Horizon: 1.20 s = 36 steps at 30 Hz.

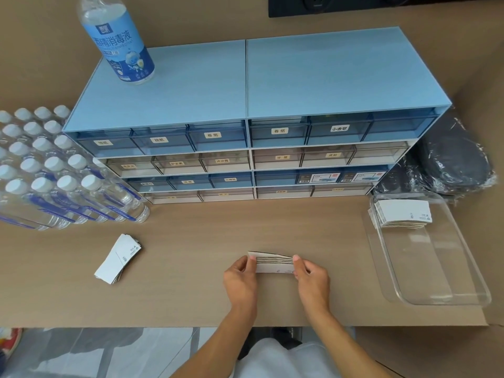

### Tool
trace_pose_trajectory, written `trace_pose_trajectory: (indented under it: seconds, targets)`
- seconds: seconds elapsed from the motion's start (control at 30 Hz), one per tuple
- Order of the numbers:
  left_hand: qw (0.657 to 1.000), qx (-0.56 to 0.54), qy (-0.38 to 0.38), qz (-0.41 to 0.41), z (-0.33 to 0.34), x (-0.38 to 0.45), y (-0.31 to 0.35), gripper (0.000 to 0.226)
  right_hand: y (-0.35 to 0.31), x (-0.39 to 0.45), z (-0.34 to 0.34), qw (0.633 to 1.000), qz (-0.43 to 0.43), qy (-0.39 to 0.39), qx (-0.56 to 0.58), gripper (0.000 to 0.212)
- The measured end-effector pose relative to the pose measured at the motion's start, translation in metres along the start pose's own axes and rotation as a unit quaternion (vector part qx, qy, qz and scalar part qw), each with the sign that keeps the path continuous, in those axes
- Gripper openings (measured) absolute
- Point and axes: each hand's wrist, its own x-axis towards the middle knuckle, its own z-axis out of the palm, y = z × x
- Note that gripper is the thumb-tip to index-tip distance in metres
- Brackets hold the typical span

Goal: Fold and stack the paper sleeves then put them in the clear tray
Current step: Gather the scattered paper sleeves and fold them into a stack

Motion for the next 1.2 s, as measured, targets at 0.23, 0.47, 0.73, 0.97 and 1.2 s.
trace_pose_trajectory:
  seconds: [0.23, 0.47, 0.73, 0.97, 1.2]
  targets:
    - [0.998, 0.005, -0.061, 0.021, -0.001, 0.003, -0.002, 0.046, 0.000, -0.001, 0.003, 1.000, -0.002, -0.001, 0.009, 0.053]
    - [0.993, 0.008, -0.106, 0.040, 0.003, 0.012, -0.001, 0.050, 0.001, 0.001, 0.010, 0.996, 0.022, 0.032, 0.082, 0.051]
    - [0.984, 0.077, -0.130, 0.099, -0.004, 0.013, -0.006, 0.053, -0.004, 0.000, 0.017, 0.989, 0.047, 0.050, 0.131, 0.033]
    - [0.990, -0.008, -0.102, 0.099, 0.009, 0.022, -0.012, 0.041, -0.013, 0.005, 0.029, 0.985, 0.046, 0.062, 0.155, 0.020]
    - [0.992, -0.039, -0.054, 0.102, 0.013, 0.018, -0.012, 0.041, -0.012, -0.001, 0.030, 0.982, 0.044, 0.069, 0.169, 0.017]
